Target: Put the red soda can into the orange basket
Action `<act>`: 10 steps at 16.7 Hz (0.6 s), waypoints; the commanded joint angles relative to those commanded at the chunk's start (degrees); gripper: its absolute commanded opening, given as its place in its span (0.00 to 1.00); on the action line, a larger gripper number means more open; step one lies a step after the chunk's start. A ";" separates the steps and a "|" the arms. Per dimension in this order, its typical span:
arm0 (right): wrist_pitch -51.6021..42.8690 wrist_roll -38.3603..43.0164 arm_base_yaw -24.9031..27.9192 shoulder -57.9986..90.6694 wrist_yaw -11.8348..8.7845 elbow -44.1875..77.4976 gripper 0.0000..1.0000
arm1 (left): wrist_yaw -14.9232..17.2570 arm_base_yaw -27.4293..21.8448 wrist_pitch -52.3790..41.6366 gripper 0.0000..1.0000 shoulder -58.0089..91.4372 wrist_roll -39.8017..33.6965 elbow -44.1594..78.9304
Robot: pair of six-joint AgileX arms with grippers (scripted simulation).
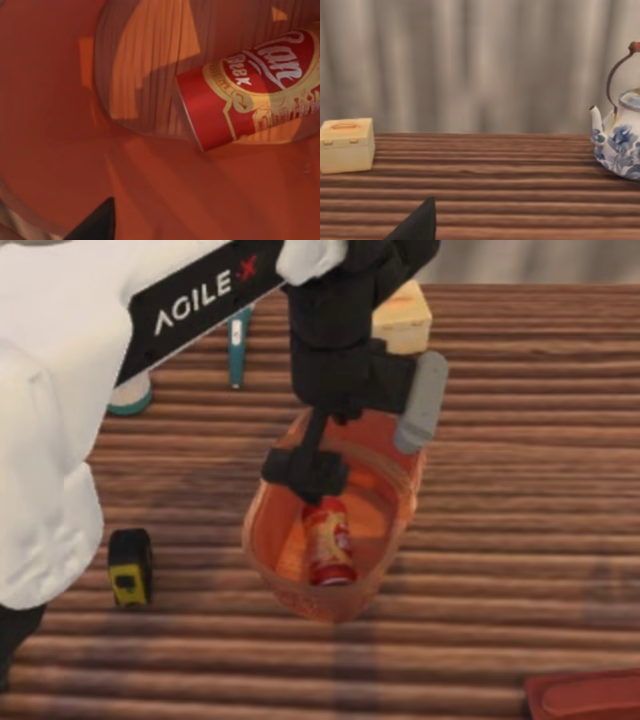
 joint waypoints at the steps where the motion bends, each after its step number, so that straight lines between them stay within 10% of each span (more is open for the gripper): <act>1: 0.00 0.00 0.00 0.00 0.00 0.00 1.00 | 0.00 0.00 0.00 1.00 0.00 0.00 0.00; 10: 0.00 0.00 0.00 0.00 0.00 0.00 1.00 | 0.00 0.00 0.00 0.32 0.00 0.00 0.00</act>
